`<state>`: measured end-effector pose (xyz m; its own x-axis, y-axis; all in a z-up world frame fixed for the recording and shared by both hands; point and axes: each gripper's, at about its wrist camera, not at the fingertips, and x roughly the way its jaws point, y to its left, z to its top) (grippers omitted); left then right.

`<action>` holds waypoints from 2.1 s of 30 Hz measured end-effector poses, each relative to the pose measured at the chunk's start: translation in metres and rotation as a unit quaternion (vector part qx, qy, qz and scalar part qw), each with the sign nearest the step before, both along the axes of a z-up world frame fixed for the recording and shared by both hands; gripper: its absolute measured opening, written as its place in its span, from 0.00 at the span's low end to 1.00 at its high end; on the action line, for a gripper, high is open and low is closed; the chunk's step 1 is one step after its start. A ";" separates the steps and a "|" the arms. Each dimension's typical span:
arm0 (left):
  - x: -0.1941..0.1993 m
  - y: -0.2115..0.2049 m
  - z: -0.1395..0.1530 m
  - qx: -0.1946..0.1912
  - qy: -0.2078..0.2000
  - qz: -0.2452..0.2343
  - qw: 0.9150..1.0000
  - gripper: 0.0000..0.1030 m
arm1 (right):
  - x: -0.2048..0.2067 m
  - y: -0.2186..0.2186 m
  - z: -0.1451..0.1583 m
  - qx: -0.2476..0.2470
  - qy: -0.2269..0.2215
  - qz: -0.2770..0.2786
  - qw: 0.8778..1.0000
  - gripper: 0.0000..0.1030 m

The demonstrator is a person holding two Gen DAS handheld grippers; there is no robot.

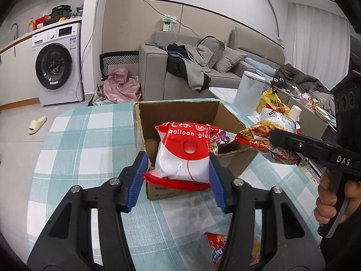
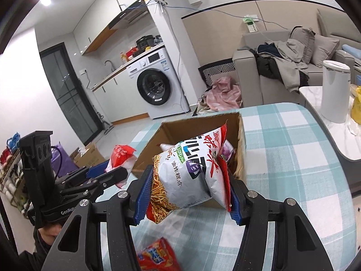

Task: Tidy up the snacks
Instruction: 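Lift the balloon glue packet with the left tool while the right tool carries the noodle bag over the box, then open both tools to drop the balloon glue packet and noodle bag into the box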

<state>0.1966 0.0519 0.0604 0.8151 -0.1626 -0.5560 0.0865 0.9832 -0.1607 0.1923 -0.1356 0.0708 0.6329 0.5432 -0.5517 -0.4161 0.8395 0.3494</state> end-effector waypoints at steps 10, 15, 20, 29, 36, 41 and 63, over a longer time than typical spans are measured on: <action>0.033 0.005 0.007 0.002 -0.004 0.016 1.000 0.49 | 0.028 0.005 0.010 -0.013 -0.001 -0.019 1.000 0.56; 0.047 0.006 0.006 0.004 -0.004 0.021 1.000 0.49 | 0.039 0.009 0.012 -0.019 -0.004 -0.026 0.999 0.56; 0.060 0.006 0.004 0.003 0.000 0.024 1.000 0.49 | 0.050 0.016 0.012 -0.027 -0.006 -0.027 0.999 0.56; 0.084 0.003 -0.008 0.015 0.011 0.029 0.999 0.49 | 0.069 0.028 -0.001 -0.037 0.008 -0.027 0.999 0.56; 0.098 -0.003 -0.023 0.029 0.020 0.027 0.999 0.49 | 0.085 0.037 -0.012 -0.045 0.023 -0.032 0.998 0.56; 0.107 -0.005 -0.029 0.036 0.022 0.025 0.999 0.49 | 0.098 0.039 -0.019 -0.048 0.034 -0.040 0.997 0.56; 0.116 -0.012 -0.038 0.037 0.035 0.002 0.999 0.49 | 0.113 0.050 -0.027 -0.056 0.039 -0.028 0.997 0.59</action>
